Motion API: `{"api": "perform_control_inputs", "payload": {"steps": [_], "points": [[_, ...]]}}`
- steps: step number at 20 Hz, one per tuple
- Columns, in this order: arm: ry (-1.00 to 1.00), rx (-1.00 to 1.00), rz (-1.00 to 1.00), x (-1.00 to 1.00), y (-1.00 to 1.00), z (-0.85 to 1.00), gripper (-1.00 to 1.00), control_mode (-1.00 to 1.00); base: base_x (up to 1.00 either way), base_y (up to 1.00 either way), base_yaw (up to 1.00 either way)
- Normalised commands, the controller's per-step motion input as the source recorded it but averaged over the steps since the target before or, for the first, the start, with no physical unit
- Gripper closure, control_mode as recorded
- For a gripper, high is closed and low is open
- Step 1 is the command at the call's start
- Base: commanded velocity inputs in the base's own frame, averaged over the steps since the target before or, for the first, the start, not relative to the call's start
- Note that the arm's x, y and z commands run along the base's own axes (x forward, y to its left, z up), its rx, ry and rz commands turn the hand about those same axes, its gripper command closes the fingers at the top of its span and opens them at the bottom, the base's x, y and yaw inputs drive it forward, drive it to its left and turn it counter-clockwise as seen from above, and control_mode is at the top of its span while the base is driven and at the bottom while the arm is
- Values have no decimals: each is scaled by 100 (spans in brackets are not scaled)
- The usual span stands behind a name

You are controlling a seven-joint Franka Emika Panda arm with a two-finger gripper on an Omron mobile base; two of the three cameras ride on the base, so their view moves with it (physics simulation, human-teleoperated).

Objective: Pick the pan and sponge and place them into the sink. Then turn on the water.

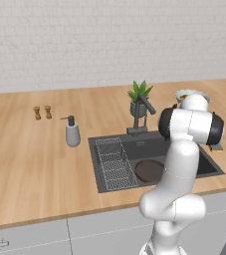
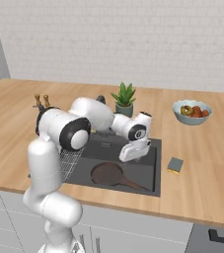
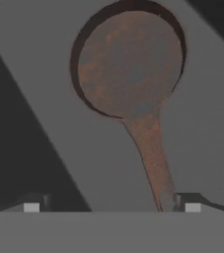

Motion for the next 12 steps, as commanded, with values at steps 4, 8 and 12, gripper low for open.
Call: {"api": "perform_control_inputs", "payload": {"steps": [4,8,12], "points": [[0,-15,-25,-4,-2,88,-100,-100,0,0,0],[0,-3,-9,-2,-1,5,-100,-100,0,0,0],[0,-1,-13,0,-11,0,-100,-100,0,0,0]]}}
